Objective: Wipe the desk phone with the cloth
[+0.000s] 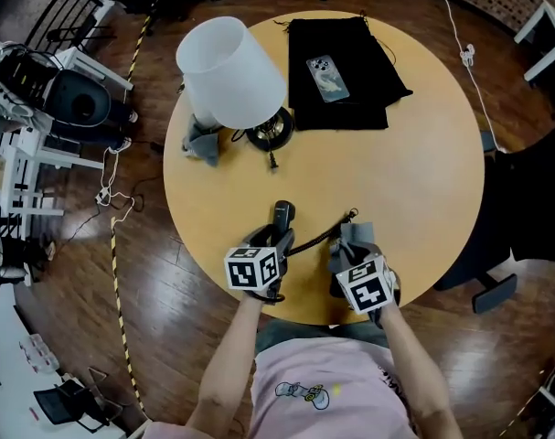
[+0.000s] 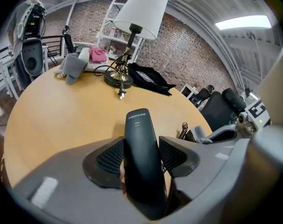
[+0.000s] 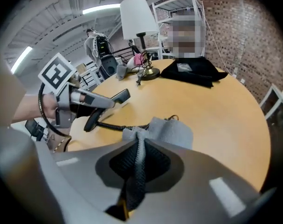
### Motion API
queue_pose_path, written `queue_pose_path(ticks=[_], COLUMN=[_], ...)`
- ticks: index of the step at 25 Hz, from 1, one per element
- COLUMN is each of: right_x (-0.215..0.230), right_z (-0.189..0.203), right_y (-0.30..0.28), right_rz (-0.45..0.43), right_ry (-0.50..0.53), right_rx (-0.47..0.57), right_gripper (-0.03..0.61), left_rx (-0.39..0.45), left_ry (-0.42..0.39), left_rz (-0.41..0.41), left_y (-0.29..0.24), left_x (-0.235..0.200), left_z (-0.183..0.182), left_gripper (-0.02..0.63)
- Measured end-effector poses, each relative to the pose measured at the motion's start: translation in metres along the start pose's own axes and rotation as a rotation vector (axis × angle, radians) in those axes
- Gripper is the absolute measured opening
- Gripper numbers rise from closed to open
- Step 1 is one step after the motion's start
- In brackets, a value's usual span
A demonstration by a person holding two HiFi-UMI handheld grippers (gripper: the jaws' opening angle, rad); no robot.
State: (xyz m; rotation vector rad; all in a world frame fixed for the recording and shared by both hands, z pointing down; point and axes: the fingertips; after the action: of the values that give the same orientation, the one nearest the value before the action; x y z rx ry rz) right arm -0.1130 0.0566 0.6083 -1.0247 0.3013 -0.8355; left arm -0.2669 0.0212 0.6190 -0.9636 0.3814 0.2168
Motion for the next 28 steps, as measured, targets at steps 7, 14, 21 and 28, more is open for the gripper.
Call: queue_pose_path(ticks=[7, 14, 21, 28], right_x=[-0.082, 0.018, -0.016, 0.022], right_z=[0.07, -0.026, 0.026, 0.081], right_y=[0.019, 0.027, 0.029, 0.103], right_rz=[-0.256, -0.052, -0.151, -0.118], right_ry=[0.095, -0.018, 0.013, -0.095], right_rx=[-0.099, 0.127, 0.048, 0.134], right_gripper=[0.029, 0.029, 0.029, 0.029], left_rx=[0.003, 0.009, 0.025, 0.05], left_ry=[-0.049, -0.057, -0.13, -0.299], left_rz=[-0.028, -0.047, -0.067, 0.052], left_y=[-0.005, 0.003, 0.011, 0.049], left_x=[0.012, 0.018, 0.025, 0.118], left_z=[-0.004, 0.001, -0.005, -0.002], left_gripper=[0.245, 0.244, 0.405, 0.405])
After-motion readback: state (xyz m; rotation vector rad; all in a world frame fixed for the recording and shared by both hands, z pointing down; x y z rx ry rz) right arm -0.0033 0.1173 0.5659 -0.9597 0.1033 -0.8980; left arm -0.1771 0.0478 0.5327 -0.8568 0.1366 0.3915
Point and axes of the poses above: the fingertips, and each gripper's own axes: y backward along the fingers, x to its right, z out of its underside, and after that the axes turned 7 degrees about y, right-handed
